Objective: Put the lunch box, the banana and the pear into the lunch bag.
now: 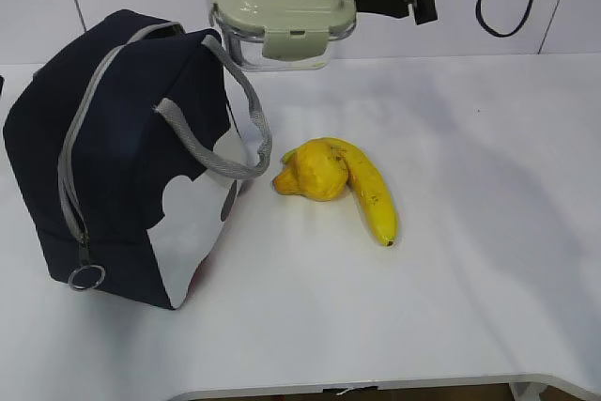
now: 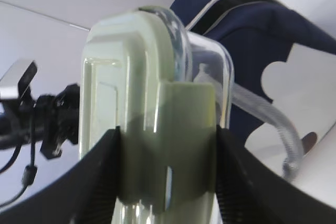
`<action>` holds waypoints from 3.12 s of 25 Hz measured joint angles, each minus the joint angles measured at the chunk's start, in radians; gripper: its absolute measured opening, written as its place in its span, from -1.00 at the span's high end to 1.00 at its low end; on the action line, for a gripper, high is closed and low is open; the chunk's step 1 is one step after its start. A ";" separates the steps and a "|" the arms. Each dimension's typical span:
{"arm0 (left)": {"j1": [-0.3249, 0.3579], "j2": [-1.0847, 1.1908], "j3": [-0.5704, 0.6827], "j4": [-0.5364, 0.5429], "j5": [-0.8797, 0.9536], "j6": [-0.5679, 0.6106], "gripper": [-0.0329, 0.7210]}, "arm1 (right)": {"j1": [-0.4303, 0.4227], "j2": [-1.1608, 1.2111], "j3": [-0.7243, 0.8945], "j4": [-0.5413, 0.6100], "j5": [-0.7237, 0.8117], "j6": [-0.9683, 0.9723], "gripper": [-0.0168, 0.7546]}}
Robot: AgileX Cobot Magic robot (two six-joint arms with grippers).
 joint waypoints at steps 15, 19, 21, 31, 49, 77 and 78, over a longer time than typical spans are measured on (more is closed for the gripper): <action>0.000 0.247 -0.148 -0.148 0.164 0.085 0.08 | 0.093 0.000 0.000 0.086 -0.039 0.002 -0.08; 0.000 0.243 -0.173 -0.153 0.209 0.087 0.10 | 0.094 0.011 0.000 0.092 -0.040 0.002 -0.08; 0.000 0.243 -0.187 -0.156 0.241 0.087 0.10 | 0.094 0.014 0.000 0.100 -0.040 0.002 -0.08; 0.000 0.270 -0.213 -0.185 0.288 0.081 0.10 | 0.124 0.021 0.001 0.138 -0.043 0.002 -0.08; 0.000 0.265 -0.213 -0.176 0.332 0.078 0.95 | 0.212 0.084 0.001 0.143 -0.142 -0.008 -0.07; -0.058 0.369 -0.213 -0.391 0.255 0.232 0.95 | 0.304 0.355 -0.028 0.234 -0.263 -0.106 -0.07; -0.073 0.384 -0.213 -0.391 0.244 0.235 0.95 | 0.308 0.366 -0.034 0.236 -0.265 -0.106 -0.07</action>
